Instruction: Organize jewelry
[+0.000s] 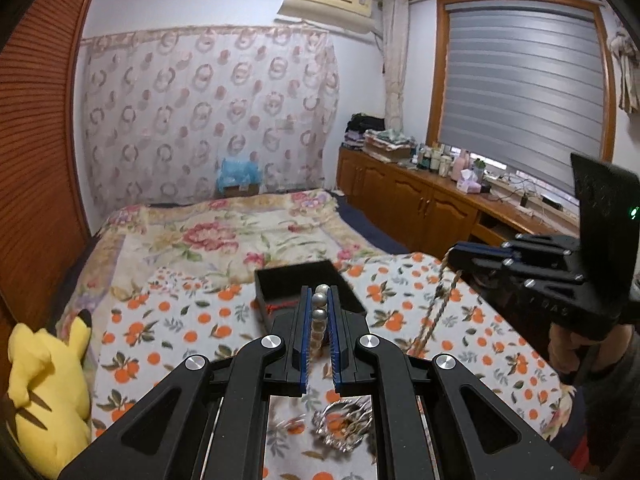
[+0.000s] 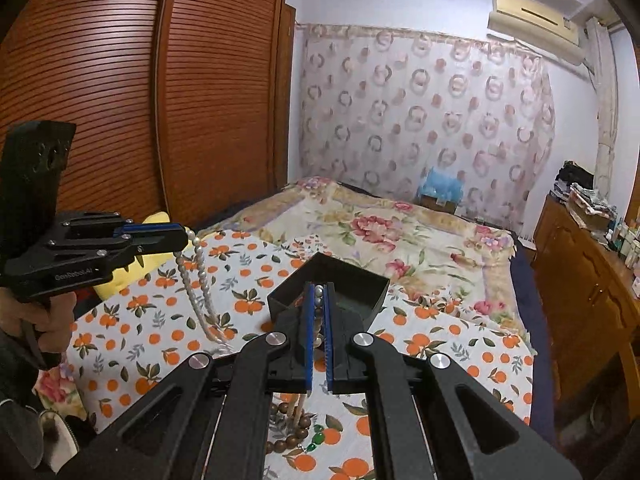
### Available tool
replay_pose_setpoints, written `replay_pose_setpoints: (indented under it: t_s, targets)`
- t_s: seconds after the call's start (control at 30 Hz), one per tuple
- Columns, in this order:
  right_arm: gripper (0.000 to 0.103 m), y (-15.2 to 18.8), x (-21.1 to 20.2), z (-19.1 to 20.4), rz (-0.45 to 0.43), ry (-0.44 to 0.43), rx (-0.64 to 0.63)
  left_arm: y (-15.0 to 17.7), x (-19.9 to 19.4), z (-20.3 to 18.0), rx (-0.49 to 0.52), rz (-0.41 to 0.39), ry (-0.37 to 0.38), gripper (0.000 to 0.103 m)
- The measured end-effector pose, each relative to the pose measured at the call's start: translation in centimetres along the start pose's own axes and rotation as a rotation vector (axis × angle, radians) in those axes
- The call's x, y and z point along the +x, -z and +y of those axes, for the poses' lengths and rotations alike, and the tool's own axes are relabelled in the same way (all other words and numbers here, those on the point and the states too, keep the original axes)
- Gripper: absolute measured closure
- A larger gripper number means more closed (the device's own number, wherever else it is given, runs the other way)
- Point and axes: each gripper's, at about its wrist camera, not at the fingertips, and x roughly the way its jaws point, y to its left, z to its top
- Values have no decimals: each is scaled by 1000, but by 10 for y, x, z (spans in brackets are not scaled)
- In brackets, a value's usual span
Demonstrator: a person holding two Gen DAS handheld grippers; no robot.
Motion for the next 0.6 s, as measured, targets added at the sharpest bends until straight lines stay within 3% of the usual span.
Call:
replay_pose_setpoints:
  t_s: [0.3, 0.6]
  targets:
    - [98, -23, -8, -3, -51, 0, -6, -31, -5, -7, 44, -53, -22, 96]
    - [98, -61, -7, -16, -97, 1, -26, -66, 15, -5, 59, -72, -14, 96]
